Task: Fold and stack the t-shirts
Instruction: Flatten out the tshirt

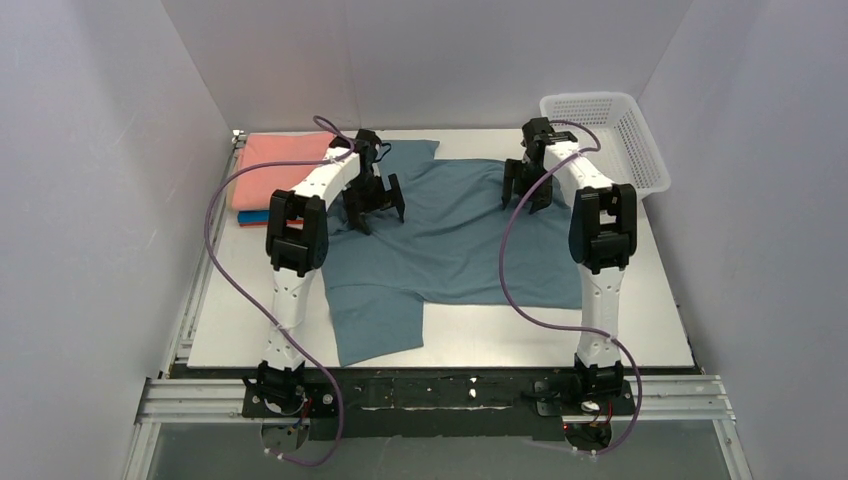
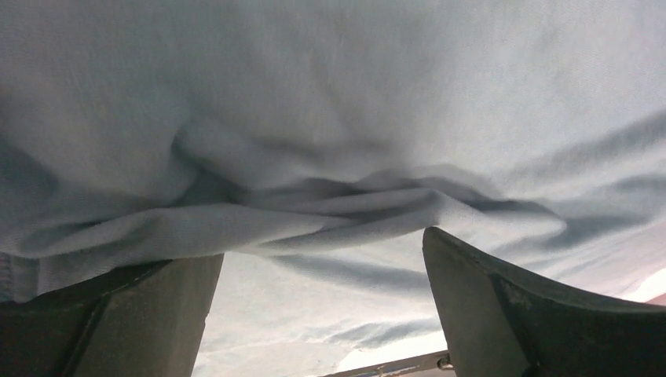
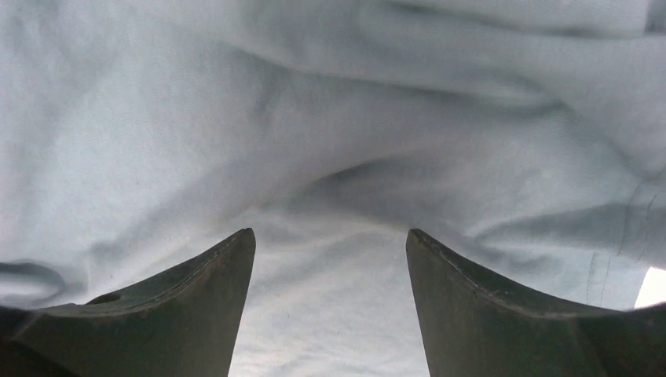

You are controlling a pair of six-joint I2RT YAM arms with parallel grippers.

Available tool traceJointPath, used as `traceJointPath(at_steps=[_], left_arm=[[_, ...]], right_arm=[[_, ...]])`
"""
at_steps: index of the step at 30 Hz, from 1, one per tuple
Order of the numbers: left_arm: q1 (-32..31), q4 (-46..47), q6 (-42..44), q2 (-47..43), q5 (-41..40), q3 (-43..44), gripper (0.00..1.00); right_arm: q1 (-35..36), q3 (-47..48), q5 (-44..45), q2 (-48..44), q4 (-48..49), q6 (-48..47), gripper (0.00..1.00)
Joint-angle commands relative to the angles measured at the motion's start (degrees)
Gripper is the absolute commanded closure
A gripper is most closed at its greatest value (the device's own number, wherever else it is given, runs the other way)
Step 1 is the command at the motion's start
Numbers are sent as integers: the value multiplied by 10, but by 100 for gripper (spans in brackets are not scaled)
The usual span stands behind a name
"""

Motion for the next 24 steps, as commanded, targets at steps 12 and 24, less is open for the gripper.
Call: traceJointPath(at_steps=[12,24], left_arm=[[-80,29,-27,-458,-32,-435,1],[-118,-4,-156,-803,-99,-813,0]], right_arm=[[95,-382,72,-425,104,75,20],[53,-731,98,-720,253,133,4]])
